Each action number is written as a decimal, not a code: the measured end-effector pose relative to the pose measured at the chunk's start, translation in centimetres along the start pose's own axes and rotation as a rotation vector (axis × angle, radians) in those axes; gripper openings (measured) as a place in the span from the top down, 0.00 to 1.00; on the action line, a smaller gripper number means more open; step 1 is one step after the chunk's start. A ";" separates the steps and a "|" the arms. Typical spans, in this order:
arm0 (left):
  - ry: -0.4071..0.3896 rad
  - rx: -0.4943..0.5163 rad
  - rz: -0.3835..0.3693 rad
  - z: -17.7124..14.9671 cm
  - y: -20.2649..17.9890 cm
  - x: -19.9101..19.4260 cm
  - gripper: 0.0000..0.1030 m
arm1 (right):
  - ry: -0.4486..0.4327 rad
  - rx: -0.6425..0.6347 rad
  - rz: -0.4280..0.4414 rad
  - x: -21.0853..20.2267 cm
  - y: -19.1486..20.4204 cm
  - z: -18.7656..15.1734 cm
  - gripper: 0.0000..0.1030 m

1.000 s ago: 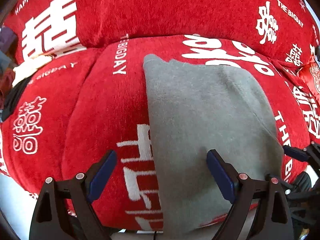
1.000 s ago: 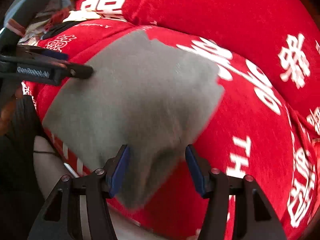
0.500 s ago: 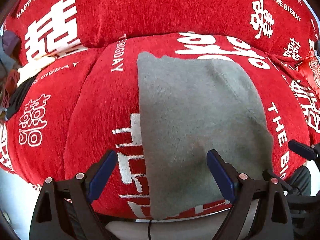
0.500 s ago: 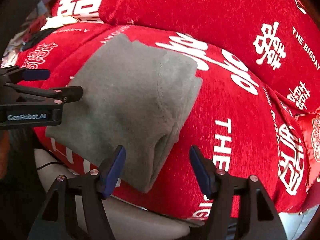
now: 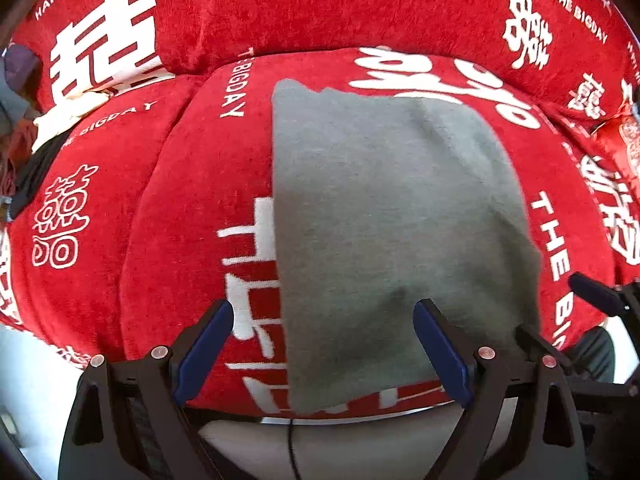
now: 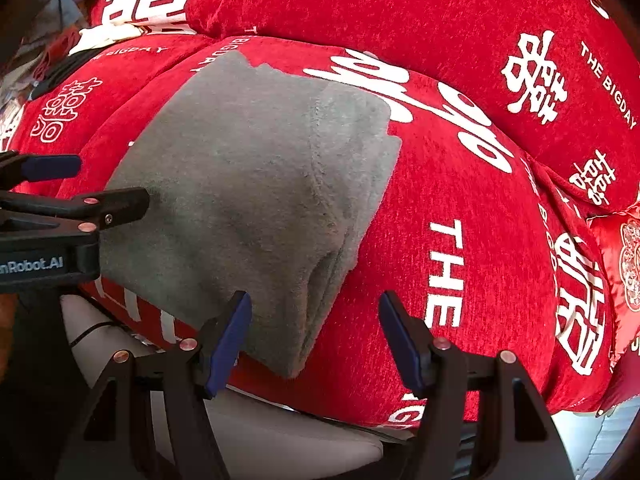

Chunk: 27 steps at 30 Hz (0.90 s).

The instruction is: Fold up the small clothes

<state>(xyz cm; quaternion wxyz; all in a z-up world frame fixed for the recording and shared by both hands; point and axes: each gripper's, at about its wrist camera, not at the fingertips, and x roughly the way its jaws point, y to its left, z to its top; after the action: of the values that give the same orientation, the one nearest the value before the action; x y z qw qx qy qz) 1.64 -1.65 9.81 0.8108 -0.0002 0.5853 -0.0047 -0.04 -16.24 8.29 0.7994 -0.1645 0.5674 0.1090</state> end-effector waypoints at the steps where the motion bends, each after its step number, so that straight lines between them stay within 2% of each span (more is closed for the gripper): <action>1: 0.006 0.002 0.005 0.0 0.1 0.1 0.10 | 0.001 -0.004 0.003 0.0 0.1 0.0 0.32; 10: 0.003 0.049 0.029 -0.2 -0.8 -0.2 0.10 | 0.009 -0.010 -0.001 -0.5 0.5 0.9 0.32; 27: 0.013 0.064 0.040 -0.3 -1.1 -0.1 0.10 | -0.002 0.024 0.001 -0.8 0.2 1.3 0.31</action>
<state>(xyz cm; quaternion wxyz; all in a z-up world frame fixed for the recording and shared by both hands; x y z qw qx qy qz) 1.29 -2.72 9.83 0.8065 0.0374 0.5901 -0.0070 0.78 -15.56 9.38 0.8020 -0.1545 0.5678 0.1025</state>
